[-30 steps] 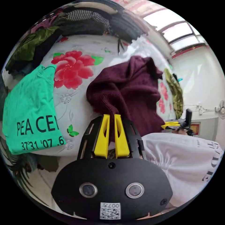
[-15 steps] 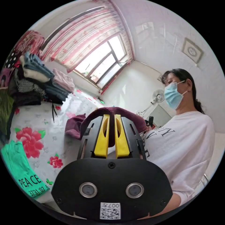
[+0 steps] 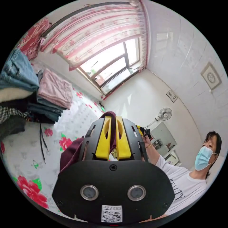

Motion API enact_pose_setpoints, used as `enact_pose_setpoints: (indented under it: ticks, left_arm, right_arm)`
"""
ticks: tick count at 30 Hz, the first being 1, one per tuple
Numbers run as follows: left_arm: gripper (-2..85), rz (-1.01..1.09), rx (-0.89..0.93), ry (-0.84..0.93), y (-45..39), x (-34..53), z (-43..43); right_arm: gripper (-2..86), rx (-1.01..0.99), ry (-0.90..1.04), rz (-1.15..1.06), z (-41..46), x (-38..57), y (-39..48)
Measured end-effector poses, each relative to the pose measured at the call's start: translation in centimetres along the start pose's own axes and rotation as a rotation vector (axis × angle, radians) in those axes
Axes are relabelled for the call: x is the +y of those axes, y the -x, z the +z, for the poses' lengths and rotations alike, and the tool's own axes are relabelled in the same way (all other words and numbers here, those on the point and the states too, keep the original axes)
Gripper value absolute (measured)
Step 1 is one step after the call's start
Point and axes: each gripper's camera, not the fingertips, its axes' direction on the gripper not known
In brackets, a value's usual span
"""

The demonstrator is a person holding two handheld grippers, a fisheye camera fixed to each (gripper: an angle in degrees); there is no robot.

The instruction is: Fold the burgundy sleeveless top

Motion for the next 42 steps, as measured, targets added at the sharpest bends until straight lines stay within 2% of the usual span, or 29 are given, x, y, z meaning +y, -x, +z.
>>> enact_pose_setpoints:
  ticks: [2,5,8,12,16,19,24,26,28,31,36,42]
  left_arm:
    - [1.3,0.127,0.064,-0.115,-6.3,-4.6,-2.0]
    - [1.4,0.343,0.181,-0.216,-15.6,-7.6,-5.1]
    - [1.5,0.502,0.179,-0.221,-21.6,-6.0,-7.1]
    - [1.8,0.562,0.167,-0.185,-23.5,-0.3,-9.0]
    - [1.9,0.527,0.137,-0.066,-21.4,5.7,-8.9]
    - [2.1,0.403,0.096,0.083,-16.8,12.3,-7.4]
    - [1.9,-0.064,-0.074,0.306,-3.9,27.6,-5.7]
    - [1.8,-0.242,-0.120,0.349,0.0,31.9,-5.7]
    - [1.7,-0.346,-0.112,0.372,2.4,34.4,-5.5]
    - [1.6,-0.306,-0.097,0.399,2.5,33.4,-4.6]
    - [1.7,-0.139,-0.068,0.369,1.0,29.1,-5.5]
    - [2.1,-0.363,-0.066,0.365,5.2,33.5,-6.1]
  right_arm:
    - [-0.1,-0.034,-0.233,-0.267,-9.4,-7.6,14.7]
    - [-0.1,-0.069,-0.419,-0.573,-18.7,-8.6,28.4]
    - [-0.1,-0.049,-0.492,-0.710,-24.6,-5.2,35.1]
    - [-0.2,-0.027,-0.492,-0.798,-27.8,1.0,36.6]
    - [-0.1,0.010,-0.343,-0.697,-27.5,8.4,31.3]
    - [-0.1,0.083,-0.210,-0.541,-25.7,15.2,23.9]
    - [-0.1,0.117,-0.005,-0.132,-22.1,27.9,7.6]
    - [-0.1,0.105,0.065,0.112,-19.6,34.8,-0.6]
    - [-0.1,0.079,0.090,0.223,-18.1,38.1,-4.6]
    - [-0.1,0.094,0.142,0.206,-16.6,38.6,-6.3]
    - [-0.1,0.008,0.064,0.058,-17.6,37.0,-5.2]
    - [-0.1,0.002,0.133,0.195,-18.0,43.3,-10.2]
